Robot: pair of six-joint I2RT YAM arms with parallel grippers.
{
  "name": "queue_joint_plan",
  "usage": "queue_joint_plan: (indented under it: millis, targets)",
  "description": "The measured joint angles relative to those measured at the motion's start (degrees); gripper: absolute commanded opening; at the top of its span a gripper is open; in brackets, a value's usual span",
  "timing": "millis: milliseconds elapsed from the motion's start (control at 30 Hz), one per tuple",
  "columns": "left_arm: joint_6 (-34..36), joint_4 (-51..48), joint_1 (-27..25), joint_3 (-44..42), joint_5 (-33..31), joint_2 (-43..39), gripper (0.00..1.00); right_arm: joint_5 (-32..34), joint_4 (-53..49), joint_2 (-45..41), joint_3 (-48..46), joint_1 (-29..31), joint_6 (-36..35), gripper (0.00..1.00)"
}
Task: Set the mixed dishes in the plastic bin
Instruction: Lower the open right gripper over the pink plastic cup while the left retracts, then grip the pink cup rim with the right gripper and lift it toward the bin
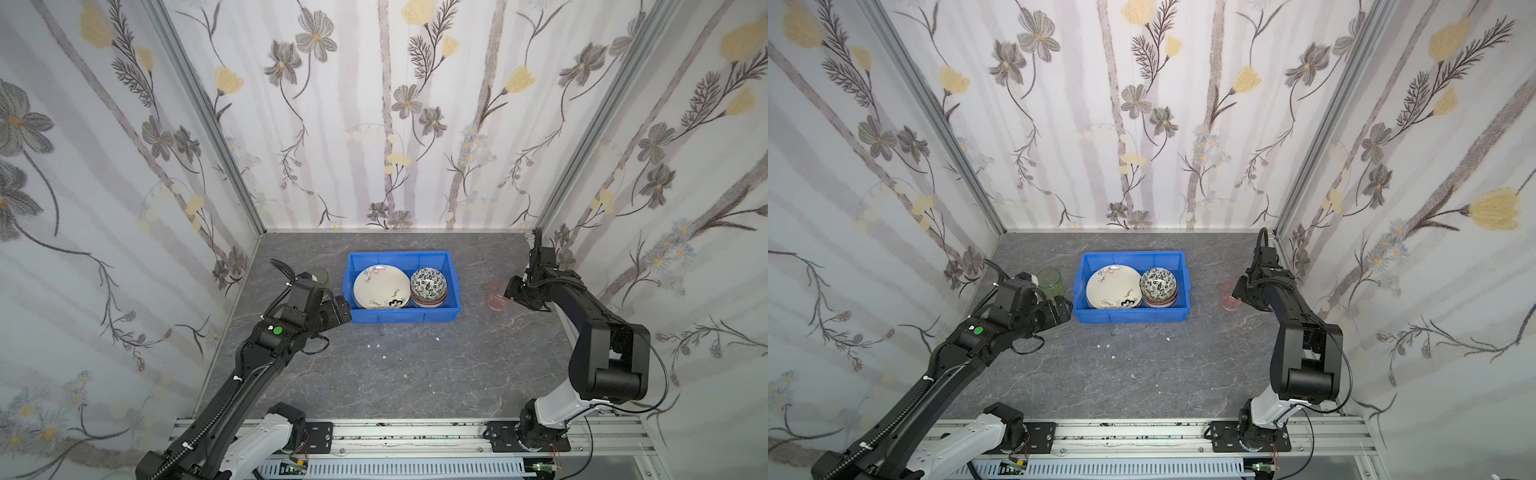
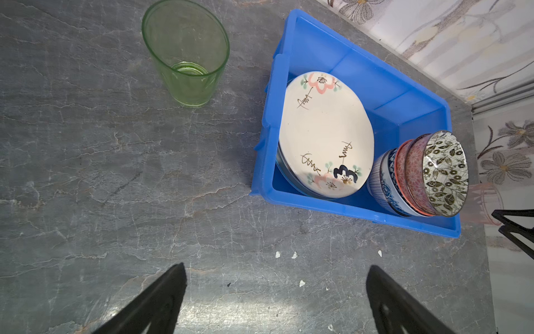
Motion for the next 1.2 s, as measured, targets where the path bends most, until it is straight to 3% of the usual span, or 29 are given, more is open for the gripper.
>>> queue_joint_plan:
  millis: [367,667,1200]
  targets:
    - [4.02,0.0,0.63,5.86,0.48,7.85,1.0,-1.46,3.87,0.11,-3.72,0.0,1.49,0.39]
    - [7.41,0.0,1.51,10.6,1.4,13.46,1.0,-1.49,5.62,-1.18,-4.87,0.0,2.95,0.31]
    - [8.52,0.04,2.51,9.44,1.99,14.73,1.0,-1.36,4.5,-1.62,-4.07,0.22,1.33,0.02]
